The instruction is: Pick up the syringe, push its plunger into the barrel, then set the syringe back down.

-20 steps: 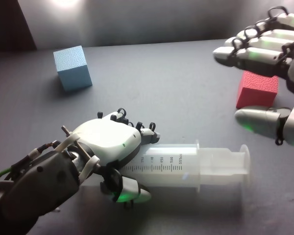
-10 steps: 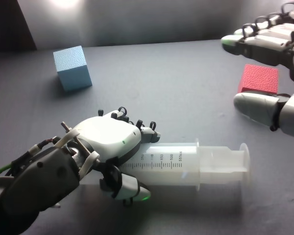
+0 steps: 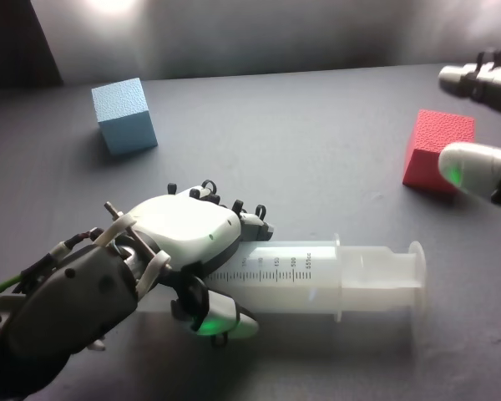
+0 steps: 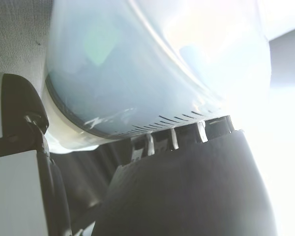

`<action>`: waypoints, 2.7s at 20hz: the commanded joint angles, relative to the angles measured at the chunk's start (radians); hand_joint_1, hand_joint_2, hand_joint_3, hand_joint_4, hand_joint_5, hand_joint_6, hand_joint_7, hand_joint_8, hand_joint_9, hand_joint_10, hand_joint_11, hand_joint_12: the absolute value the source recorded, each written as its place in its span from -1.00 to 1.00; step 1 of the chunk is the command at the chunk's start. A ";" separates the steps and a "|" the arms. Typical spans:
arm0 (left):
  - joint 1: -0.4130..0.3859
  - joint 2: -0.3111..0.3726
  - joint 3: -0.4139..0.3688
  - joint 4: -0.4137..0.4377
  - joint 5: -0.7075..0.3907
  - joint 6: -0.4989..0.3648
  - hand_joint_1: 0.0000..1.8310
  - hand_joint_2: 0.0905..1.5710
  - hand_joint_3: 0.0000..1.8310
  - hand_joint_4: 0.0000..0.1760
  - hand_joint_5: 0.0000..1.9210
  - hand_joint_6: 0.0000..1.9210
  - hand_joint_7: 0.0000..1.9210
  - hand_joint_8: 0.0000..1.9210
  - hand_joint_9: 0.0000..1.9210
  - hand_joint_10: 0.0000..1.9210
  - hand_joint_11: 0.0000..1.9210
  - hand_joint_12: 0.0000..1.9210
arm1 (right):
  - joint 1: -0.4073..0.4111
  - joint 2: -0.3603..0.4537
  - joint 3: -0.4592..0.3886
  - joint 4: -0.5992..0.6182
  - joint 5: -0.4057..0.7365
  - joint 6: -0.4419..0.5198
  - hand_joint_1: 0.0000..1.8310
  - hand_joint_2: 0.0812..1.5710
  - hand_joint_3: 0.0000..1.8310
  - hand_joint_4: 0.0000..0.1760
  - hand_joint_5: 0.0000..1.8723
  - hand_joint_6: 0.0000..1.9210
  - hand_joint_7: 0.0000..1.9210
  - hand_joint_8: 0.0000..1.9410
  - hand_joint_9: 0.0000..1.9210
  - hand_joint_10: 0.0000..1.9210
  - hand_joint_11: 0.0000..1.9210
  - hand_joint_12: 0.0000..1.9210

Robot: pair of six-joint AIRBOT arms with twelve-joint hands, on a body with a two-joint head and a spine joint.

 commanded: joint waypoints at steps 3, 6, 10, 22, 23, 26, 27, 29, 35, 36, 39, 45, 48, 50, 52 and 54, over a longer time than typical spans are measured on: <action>-0.006 -0.003 0.006 0.011 -0.020 0.006 -0.05 0.37 -0.99 -1.00 -0.42 -0.96 -0.29 -0.98 -0.36 -0.95 -0.96 0.08 | 0.015 0.013 -0.014 0.020 0.114 0.021 -0.84 0.63 -1.00 -1.00 -0.70 -1.00 -0.72 -1.00 -0.73 -0.99 -1.00 -0.34; -0.006 -0.004 0.005 0.004 -0.020 0.006 -0.03 0.37 -0.99 -1.00 -0.35 -0.94 -0.24 -0.96 -0.31 -0.94 -0.89 0.05 | 0.029 0.012 -0.029 0.029 0.108 0.021 -0.86 0.64 -1.00 -1.00 -0.71 -1.00 -0.73 -1.00 -0.73 -1.00 -1.00 -0.34; -0.007 -0.004 0.003 -0.001 -0.020 0.006 0.43 0.48 -0.98 -1.00 -0.14 0.06 -0.13 0.33 -0.27 0.24 -0.55 0.15 | 0.031 0.012 -0.053 0.030 0.123 0.017 -0.86 0.64 -1.00 -1.00 -0.70 -1.00 -0.73 -1.00 -0.75 -1.00 -1.00 -0.38; -0.081 0.016 -0.005 -0.055 0.034 0.040 0.47 0.51 -1.00 -1.00 -0.16 0.20 -0.15 0.38 -0.29 0.54 -0.52 0.32 | 0.029 0.001 -0.108 0.163 0.232 -0.030 -0.81 0.62 -1.00 -1.00 -0.68 -0.99 -0.69 -0.99 -0.70 -0.99 -1.00 -0.23; -0.091 0.020 -0.008 -0.063 0.041 0.042 0.47 0.48 -1.00 -1.00 -0.12 0.14 -0.11 0.31 -0.26 0.49 -0.51 0.27 | 0.029 -0.011 -0.118 0.198 0.286 -0.030 -0.82 0.62 -1.00 -1.00 -0.68 -0.99 -0.69 -0.99 -0.70 -0.99 -1.00 -0.24; -0.127 0.035 -0.015 -0.087 0.056 0.059 0.47 0.48 -1.00 -1.00 -0.09 0.07 -0.12 0.33 -0.26 0.49 -0.50 0.30 | 0.029 -0.015 -0.151 0.204 0.314 -0.027 -0.85 0.64 -1.00 -1.00 -0.71 -1.00 -0.73 -1.00 -0.74 -1.00 -1.00 -0.36; -0.143 0.040 -0.017 -0.102 0.065 0.071 0.44 0.48 -1.00 -1.00 -0.11 0.15 -0.12 0.33 -0.28 0.42 -0.54 0.26 | 0.029 -0.015 -0.161 0.204 0.325 -0.027 -0.86 0.64 -1.00 -1.00 -0.71 -1.00 -0.73 -1.00 -0.74 -1.00 -1.00 -0.35; -0.175 0.052 -0.021 -0.139 0.074 0.104 0.47 0.49 -1.00 -1.00 -0.12 0.15 -0.12 0.35 -0.28 0.50 -0.52 0.30 | 0.036 -0.016 -0.172 0.204 0.332 -0.027 -0.86 0.65 -1.00 -1.00 -0.73 -1.00 -0.74 -1.00 -0.76 -1.00 -1.00 -0.39; -0.283 0.066 -0.023 -0.258 0.083 0.223 0.47 0.50 -1.00 -1.00 -0.12 0.08 -0.15 0.41 -0.31 0.57 -0.55 0.38 | 0.149 -0.017 -0.174 0.369 0.342 -0.057 -1.00 0.64 -1.00 -1.00 -1.00 -1.00 -1.00 -1.00 -1.00 -1.00 -1.00 -1.00; -0.294 0.071 -0.023 -0.275 0.088 0.236 0.48 0.47 -1.00 -1.00 -0.09 0.05 -0.10 0.28 -0.27 0.53 -0.53 0.40 | 0.175 -0.017 -0.175 0.418 0.339 -0.058 -1.00 0.65 -0.99 -1.00 -1.00 -1.00 -1.00 -1.00 -1.00 -1.00 -1.00 -1.00; -0.315 0.080 -0.028 -0.291 0.092 0.239 0.48 0.47 -1.00 -1.00 -0.11 0.12 -0.10 0.25 -0.25 0.53 -0.52 0.40 | 0.222 -0.017 -0.200 0.491 0.358 -0.048 -1.00 0.72 -0.97 -1.00 -1.00 -1.00 -1.00 -1.00 -1.00 -1.00 -1.00 -1.00; -0.326 0.093 -0.042 -0.308 0.094 0.253 0.48 0.45 -1.00 -1.00 -0.09 0.19 -0.07 0.07 -0.21 0.48 -0.50 0.35 | 0.214 -0.016 -0.311 0.558 0.513 0.053 -1.00 0.72 -0.98 -1.00 -1.00 -1.00 -1.00 -1.00 -1.00 -1.00 -1.00 -1.00; -0.323 0.099 -0.041 -0.309 0.107 0.257 0.47 0.48 -1.00 -1.00 -0.12 0.20 -0.12 0.19 -0.24 0.52 -0.50 0.39 | 0.191 -0.014 -0.321 0.603 0.520 0.134 -1.00 0.73 -0.98 -1.00 -1.00 -1.00 -1.00 -1.00 -1.00 -1.00 -1.00 -1.00; -0.320 0.101 -0.037 -0.309 0.113 0.257 0.47 0.48 -1.00 -1.00 -0.12 0.21 -0.12 0.22 -0.26 0.51 -0.53 0.34 | 0.167 0.000 -0.327 0.608 0.525 0.210 -1.00 0.74 -0.98 -1.00 -1.00 -1.00 -1.00 -1.00 -1.00 -1.00 -1.00 -1.00; -0.318 0.101 -0.032 -0.308 0.122 0.258 0.44 0.50 -0.99 -1.00 -0.15 0.27 -0.15 0.27 -0.27 0.43 -0.52 0.27 | 0.141 0.007 -0.336 0.655 0.520 0.240 -1.00 0.75 -0.98 -1.00 -1.00 -1.00 -1.00 -1.00 -1.00 -1.00 -1.00 -1.00; -0.317 0.101 -0.032 -0.308 0.123 0.262 0.44 0.50 -1.00 -1.00 -0.15 0.27 -0.15 0.27 -0.28 0.45 -0.54 0.32 | 0.127 0.009 -0.335 0.718 0.485 0.247 -1.00 0.75 -0.98 -1.00 -1.00 -1.00 -1.00 -1.00 -1.00 -1.00 -1.00 -1.00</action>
